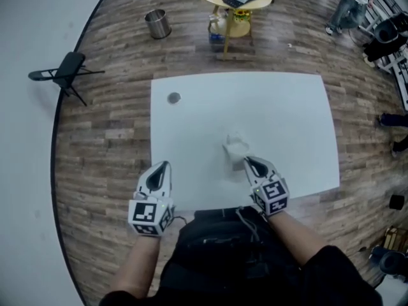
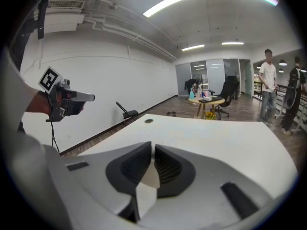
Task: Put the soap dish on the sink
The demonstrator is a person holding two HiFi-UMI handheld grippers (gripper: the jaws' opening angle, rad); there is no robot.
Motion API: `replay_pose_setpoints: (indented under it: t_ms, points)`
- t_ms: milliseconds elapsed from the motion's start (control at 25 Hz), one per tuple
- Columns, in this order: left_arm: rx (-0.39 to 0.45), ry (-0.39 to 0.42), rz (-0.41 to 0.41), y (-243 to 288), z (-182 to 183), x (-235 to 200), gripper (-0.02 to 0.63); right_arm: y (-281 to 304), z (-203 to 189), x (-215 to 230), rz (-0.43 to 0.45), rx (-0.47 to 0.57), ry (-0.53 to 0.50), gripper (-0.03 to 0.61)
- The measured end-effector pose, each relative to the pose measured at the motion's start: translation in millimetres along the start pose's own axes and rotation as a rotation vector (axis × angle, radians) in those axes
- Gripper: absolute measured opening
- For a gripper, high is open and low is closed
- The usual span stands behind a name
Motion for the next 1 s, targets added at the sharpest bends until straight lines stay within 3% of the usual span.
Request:
replay_pose_setpoints:
  t_ms: [1000]
  points:
    - [0.076, 0.06, 0.001, -3.7, 35.4, 26.2, -0.011, -73.5, 34.0, 49.1, -0.096, 0.166, 0.006, 0.034]
Point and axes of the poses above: the fingertips, and each gripper's own axes: y forward along the fingers, x to its right, z out of its top, the point moved 6 cm from there along -y, backward along the fingers, and after that the axes turned 9 degrees about -x, right-handed, at the moved point
